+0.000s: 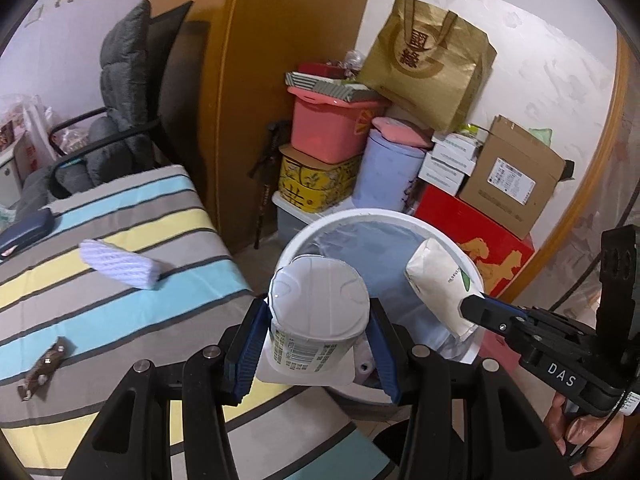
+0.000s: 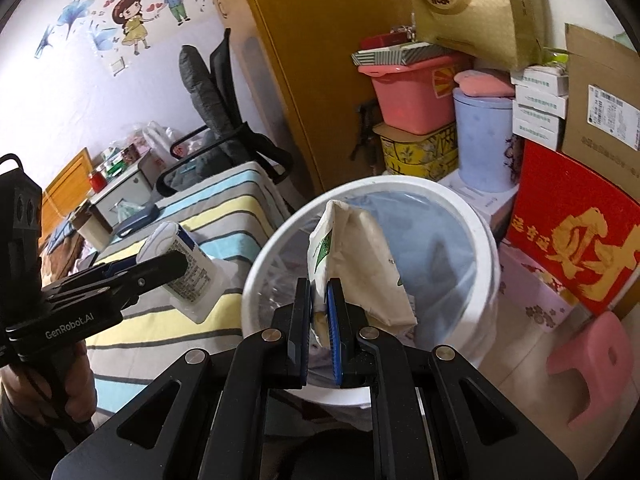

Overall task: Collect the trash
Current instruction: 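Carry the white can and paper cup to the bin and open both tools, then move both tools back over the table toward the brown wrapper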

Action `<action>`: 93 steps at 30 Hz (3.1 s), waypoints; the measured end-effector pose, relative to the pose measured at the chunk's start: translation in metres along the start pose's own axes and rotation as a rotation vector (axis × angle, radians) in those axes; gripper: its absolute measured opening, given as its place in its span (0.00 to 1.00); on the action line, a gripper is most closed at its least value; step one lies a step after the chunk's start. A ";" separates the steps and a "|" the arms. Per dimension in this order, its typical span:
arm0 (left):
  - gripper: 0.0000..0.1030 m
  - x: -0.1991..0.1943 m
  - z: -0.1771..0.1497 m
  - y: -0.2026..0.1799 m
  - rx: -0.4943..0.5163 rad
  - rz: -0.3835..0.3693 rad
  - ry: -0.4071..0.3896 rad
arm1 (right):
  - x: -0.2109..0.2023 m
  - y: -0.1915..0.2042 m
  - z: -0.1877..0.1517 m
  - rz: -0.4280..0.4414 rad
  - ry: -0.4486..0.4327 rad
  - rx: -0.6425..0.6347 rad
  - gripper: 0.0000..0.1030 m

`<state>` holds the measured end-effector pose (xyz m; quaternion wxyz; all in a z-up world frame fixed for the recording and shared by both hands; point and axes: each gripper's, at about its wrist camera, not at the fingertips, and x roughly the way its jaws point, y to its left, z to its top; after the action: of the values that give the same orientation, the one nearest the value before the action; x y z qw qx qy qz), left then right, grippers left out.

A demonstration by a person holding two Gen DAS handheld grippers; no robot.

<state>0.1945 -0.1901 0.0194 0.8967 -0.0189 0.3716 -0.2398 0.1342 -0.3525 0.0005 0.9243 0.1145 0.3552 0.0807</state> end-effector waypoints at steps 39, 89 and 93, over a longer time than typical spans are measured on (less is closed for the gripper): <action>0.54 0.038 0.001 -0.023 0.031 -0.077 0.023 | -0.004 -0.027 0.004 -0.050 -0.016 0.048 0.33; 0.54 -0.090 -0.069 0.100 -0.173 0.237 -0.056 | 0.015 0.102 -0.016 0.213 0.079 -0.217 0.38; 0.54 -0.094 -0.068 0.110 -0.167 0.255 -0.062 | 0.016 0.114 -0.009 0.229 0.062 -0.248 0.38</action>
<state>0.1370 -0.0408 0.0088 0.9263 -0.0535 0.3616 -0.0916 0.1323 -0.2374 0.0140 0.9046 0.0367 0.3556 0.2322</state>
